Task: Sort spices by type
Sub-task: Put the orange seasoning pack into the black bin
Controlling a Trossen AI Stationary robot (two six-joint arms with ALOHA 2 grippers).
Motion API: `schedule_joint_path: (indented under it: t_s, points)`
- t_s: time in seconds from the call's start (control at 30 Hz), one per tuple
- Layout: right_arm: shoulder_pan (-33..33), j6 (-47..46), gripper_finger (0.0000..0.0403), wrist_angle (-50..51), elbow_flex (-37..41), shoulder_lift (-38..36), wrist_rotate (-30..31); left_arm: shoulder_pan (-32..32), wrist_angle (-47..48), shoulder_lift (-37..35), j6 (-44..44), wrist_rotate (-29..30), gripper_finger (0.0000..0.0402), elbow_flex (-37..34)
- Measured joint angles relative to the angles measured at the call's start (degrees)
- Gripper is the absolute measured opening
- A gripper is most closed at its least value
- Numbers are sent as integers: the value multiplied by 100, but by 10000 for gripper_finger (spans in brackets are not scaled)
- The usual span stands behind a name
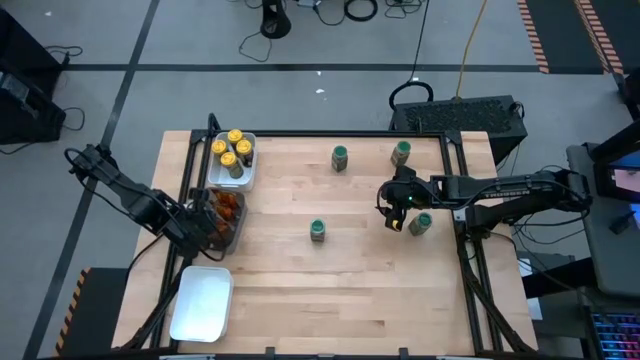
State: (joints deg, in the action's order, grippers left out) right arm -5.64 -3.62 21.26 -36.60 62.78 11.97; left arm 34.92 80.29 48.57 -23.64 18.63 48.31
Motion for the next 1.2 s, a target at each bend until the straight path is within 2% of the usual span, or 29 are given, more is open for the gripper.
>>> schedule_joint_path:
  t_s: [0.53, 0.7, 1.2]
  points:
    - [-1, 44, 258, 0, 2, 0, 0, 0, 166, 269, -52, 9, 13, 2]
    - [1, 44, 258, 0, 1, 0, 1, 0, 162, 269, -851, 24, 13, 2]
    - [1, 125, 258, -42, 0, 0, 2, -2, 123, 269, -752, 119, 13, 4]
